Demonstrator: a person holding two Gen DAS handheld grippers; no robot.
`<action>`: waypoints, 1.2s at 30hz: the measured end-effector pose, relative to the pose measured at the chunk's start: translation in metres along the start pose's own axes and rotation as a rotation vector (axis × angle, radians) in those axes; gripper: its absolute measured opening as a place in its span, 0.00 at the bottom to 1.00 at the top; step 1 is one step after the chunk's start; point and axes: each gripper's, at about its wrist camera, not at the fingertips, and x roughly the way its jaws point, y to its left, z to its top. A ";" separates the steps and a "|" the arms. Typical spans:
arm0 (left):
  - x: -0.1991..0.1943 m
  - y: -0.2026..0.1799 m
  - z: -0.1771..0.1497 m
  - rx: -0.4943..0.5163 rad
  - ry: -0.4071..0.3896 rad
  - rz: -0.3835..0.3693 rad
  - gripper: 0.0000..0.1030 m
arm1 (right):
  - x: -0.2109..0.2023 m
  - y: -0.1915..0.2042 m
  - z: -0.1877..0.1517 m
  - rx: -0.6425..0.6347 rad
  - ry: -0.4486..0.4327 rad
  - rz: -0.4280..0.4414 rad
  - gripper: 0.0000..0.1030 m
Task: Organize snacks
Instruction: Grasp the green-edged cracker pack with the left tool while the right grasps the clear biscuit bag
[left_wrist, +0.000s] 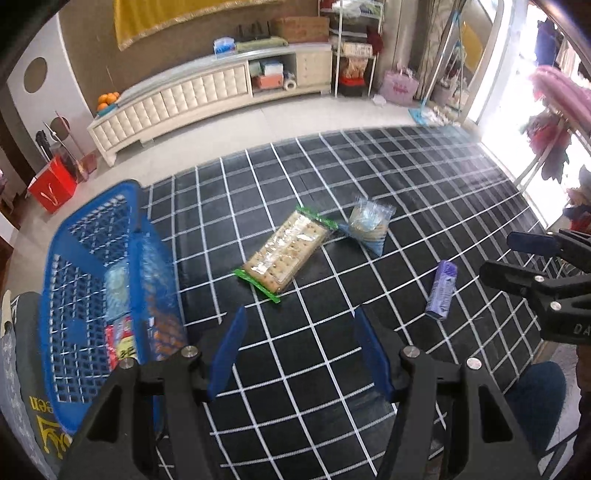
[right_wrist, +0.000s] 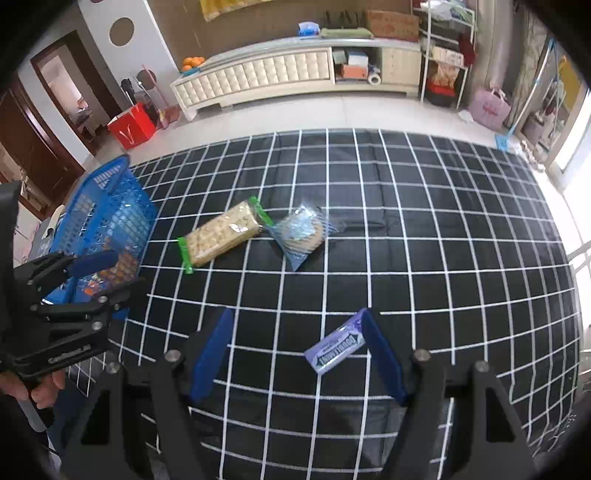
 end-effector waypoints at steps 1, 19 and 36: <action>0.009 0.001 0.002 0.002 0.018 0.001 0.57 | 0.005 -0.002 0.001 0.003 0.003 0.004 0.74; 0.125 0.018 0.035 -0.037 0.131 -0.034 0.57 | 0.080 -0.028 0.031 0.042 0.071 0.049 0.77; 0.174 0.005 0.062 0.072 0.141 0.077 0.64 | 0.084 -0.037 0.033 0.047 0.065 0.103 0.77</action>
